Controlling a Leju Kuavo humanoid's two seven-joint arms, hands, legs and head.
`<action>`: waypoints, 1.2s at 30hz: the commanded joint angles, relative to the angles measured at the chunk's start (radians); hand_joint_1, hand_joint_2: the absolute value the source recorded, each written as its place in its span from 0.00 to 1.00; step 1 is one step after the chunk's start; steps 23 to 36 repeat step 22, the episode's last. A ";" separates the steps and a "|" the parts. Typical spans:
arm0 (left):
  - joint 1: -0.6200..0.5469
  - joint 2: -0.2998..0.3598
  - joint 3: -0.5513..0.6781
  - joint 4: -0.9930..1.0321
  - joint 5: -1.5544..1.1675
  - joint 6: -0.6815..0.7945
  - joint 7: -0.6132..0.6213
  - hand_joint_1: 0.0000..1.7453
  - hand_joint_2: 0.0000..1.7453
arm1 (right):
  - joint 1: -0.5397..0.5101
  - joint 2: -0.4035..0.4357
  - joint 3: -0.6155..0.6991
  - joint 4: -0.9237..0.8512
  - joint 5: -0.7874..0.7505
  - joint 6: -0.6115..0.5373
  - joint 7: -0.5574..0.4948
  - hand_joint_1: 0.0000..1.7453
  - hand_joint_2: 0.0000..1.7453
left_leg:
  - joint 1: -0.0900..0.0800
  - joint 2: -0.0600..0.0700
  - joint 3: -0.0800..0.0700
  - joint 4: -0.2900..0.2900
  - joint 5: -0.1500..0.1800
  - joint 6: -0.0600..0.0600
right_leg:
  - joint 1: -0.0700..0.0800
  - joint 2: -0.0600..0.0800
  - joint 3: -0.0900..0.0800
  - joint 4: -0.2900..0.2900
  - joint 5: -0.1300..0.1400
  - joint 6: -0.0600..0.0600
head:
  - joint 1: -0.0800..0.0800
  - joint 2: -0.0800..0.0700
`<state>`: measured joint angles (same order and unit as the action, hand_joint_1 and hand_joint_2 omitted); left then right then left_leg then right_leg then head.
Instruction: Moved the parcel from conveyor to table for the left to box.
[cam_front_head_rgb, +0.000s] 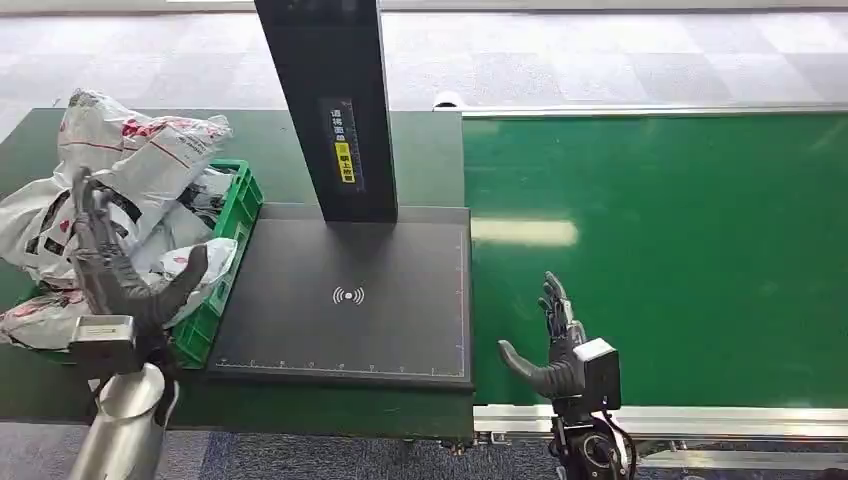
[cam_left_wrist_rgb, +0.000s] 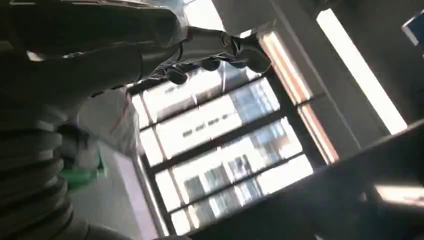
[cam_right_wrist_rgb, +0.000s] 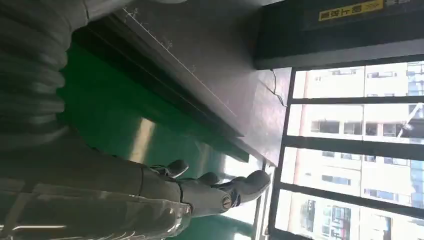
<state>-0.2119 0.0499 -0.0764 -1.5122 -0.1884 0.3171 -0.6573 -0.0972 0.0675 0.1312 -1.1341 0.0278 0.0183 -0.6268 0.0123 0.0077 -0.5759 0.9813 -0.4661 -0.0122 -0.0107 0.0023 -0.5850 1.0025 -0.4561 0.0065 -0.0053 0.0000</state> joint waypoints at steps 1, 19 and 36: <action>-0.021 -0.218 -0.217 0.302 0.053 -0.161 -0.015 0.00 1.00 | -0.008 0.056 -0.104 -0.052 -0.007 -0.007 0.007 0.00 1.00 | -0.001 -0.006 0.002 -0.002 0.001 0.002 | -0.001 -0.006 0.004 -0.003 0.000 0.001 | 0.000 0.000; -0.022 -0.207 -0.212 0.289 0.058 -0.159 -0.017 0.00 1.00 | -0.002 0.060 -0.111 -0.061 -0.001 -0.004 0.016 0.00 1.00 | -0.001 -0.002 0.001 -0.001 0.000 0.001 | -0.001 -0.003 0.001 -0.001 0.000 0.000 | 0.000 0.000; -0.022 -0.207 -0.212 0.289 0.058 -0.159 -0.017 0.00 1.00 | -0.002 0.060 -0.111 -0.061 -0.001 -0.004 0.016 0.00 1.00 | -0.001 -0.002 0.001 -0.001 0.000 0.001 | -0.001 -0.003 0.002 -0.001 0.000 0.000 | 0.000 0.000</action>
